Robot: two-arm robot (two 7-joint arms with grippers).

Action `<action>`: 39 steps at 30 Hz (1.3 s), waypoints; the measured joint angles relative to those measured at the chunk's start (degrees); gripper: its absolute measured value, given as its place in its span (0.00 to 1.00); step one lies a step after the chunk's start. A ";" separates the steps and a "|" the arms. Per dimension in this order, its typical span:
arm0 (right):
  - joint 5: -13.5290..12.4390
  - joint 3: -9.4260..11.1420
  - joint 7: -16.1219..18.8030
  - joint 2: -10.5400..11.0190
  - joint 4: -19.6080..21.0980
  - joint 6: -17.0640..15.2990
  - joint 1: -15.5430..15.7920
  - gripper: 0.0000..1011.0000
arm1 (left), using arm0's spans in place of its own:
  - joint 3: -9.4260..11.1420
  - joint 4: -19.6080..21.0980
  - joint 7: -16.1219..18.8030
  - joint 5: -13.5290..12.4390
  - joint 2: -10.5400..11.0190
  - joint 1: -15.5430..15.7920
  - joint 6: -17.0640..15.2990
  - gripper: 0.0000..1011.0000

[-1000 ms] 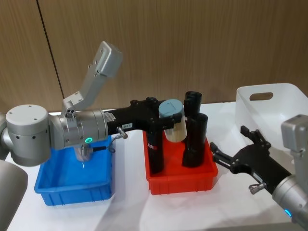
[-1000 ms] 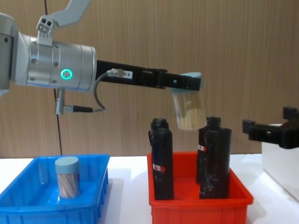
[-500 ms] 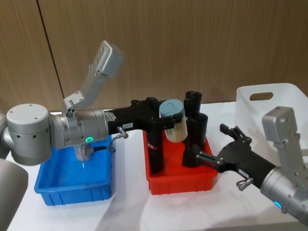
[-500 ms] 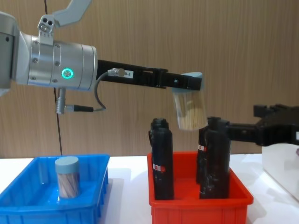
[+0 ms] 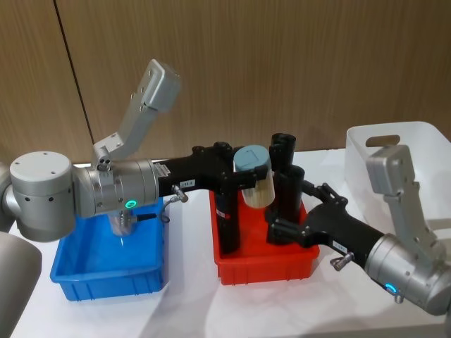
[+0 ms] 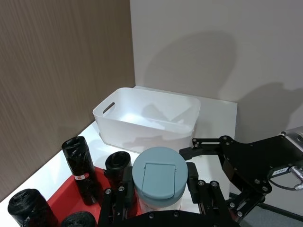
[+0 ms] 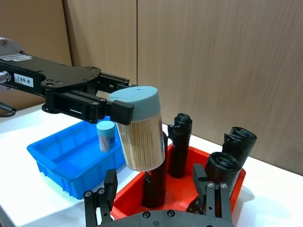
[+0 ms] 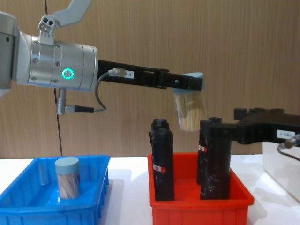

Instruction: Pick the cotton swabs from the blue box and place them into the white box.

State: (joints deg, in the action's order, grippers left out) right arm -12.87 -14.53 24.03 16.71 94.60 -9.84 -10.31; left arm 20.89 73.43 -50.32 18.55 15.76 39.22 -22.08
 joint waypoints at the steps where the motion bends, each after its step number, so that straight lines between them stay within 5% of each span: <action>1: 0.00 0.00 0.00 0.00 0.00 0.00 0.00 0.99 | 0.00 0.00 0.00 0.00 0.00 0.00 0.00 0.66; 17: -1.56 -0.86 2.05 -2.37 -4.40 -0.79 -3.84 0.99 | 0.00 -0.01 -0.02 0.01 0.00 0.03 0.00 0.66; 39: -0.09 -2.15 2.88 -4.93 -9.62 0.47 -8.02 0.99 | -0.01 0.00 -0.01 0.01 0.00 0.03 0.01 0.66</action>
State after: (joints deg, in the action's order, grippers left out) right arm -12.96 -16.68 26.91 11.78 84.98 -9.36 -18.32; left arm 20.88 73.42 -50.33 18.56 15.76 39.24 -22.08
